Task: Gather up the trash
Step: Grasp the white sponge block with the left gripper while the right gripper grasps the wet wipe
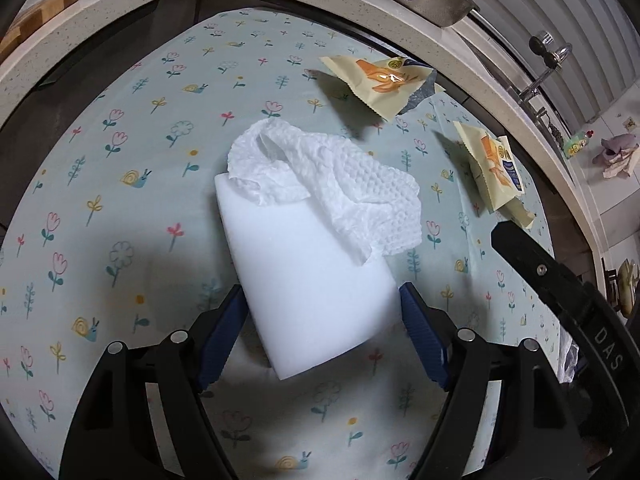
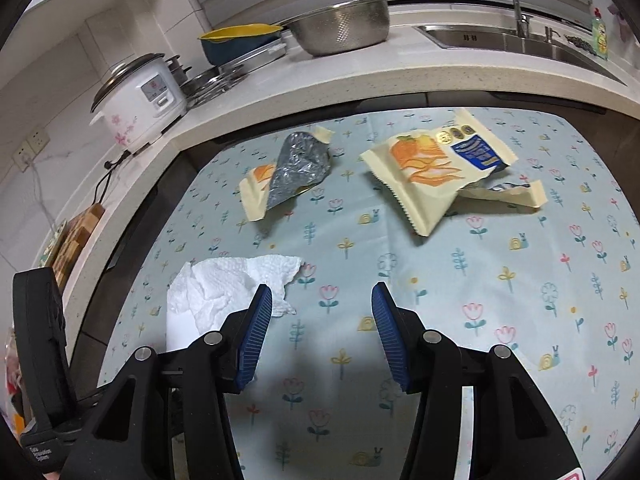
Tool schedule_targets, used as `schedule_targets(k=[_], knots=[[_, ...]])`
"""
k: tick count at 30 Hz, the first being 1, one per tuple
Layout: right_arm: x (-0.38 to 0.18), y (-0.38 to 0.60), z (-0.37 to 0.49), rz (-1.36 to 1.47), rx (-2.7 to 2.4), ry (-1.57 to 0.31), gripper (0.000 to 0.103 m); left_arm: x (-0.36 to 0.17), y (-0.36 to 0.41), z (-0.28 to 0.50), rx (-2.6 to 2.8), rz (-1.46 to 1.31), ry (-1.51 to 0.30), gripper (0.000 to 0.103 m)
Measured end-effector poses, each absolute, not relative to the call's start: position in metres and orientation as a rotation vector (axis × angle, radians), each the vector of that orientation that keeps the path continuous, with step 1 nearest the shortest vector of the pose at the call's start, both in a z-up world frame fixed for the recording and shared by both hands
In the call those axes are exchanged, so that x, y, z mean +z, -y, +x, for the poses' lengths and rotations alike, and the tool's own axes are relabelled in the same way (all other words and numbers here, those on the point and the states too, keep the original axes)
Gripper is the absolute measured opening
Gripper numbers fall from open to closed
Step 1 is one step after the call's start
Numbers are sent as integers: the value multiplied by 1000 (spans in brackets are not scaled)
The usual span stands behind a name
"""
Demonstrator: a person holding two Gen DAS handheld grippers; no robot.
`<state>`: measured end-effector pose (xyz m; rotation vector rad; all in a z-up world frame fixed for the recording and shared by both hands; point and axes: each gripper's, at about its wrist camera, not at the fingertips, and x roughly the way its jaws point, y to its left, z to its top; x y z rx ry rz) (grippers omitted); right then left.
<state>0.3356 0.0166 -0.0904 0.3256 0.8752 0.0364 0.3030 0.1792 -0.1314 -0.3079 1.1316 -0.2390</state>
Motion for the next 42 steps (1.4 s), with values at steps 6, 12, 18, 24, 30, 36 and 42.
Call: schedule_targets(k=[6, 12, 18, 24, 30, 36, 42], knots=[[-94, -49, 340, 306, 104, -906, 51, -131, -210, 290, -284, -290, -1137, 74], [-98, -81, 338, 300, 197, -937, 51, -133, -233, 280, -267, -241, -1114, 74], [-106, -112, 344, 300, 302, -989, 42, -134, -245, 276, -268, -207, -1097, 74], [-119, -133, 352, 285, 365, -1049, 5, -133, -251, 277, -275, -216, -1090, 74], [-103, -121, 338, 299, 315, -984, 3, -129, -253, 278, -280, -242, -1082, 74], [-75, -83, 325, 332, 233, -909, 2, -111, -238, 276, -314, -245, -1044, 74], [-46, -41, 303, 361, 148, -832, 2, -81, -205, 275, -379, -237, -995, 74]])
